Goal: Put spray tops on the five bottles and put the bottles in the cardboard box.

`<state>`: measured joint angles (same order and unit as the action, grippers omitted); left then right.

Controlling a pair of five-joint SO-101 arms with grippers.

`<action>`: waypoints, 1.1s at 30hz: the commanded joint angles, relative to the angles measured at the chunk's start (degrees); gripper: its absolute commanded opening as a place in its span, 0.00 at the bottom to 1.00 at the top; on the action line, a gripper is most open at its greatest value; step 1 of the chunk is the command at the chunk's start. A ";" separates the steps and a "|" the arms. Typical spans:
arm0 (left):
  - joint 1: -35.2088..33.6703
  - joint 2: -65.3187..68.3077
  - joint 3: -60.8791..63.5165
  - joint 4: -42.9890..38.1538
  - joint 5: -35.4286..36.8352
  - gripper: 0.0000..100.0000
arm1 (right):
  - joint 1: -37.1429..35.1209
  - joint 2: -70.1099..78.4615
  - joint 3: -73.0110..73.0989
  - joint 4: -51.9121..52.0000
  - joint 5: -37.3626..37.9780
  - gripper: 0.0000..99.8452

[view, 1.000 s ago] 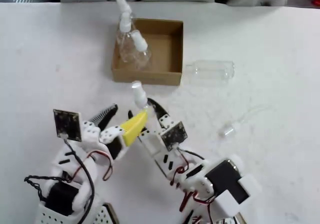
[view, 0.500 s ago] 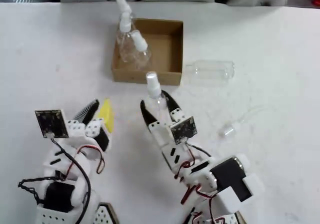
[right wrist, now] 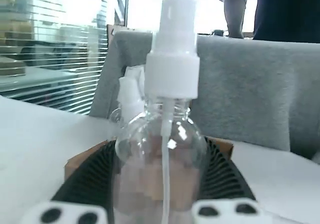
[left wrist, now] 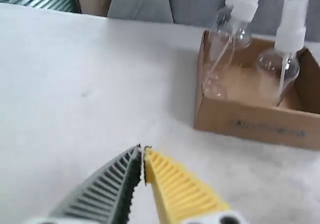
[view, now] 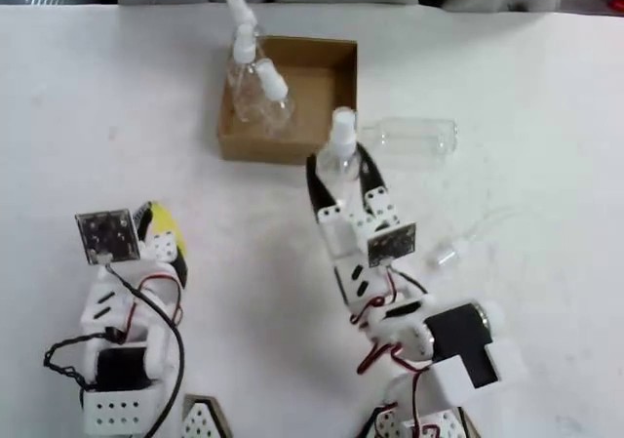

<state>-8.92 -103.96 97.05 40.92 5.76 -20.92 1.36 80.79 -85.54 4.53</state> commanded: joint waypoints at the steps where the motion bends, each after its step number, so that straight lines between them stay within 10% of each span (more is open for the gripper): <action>1: -0.57 -0.48 0.00 0.79 -2.02 0.02 | 2.15 -0.92 -6.15 -1.27 -0.18 0.02; 33: 1.27 -0.40 0.00 0.62 -4.66 0.02 | 5.93 14.73 -60.66 40.57 -0.18 0.02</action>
<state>-8.48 -103.96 97.05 41.71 1.63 -15.74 12.70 27.60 -45.10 4.44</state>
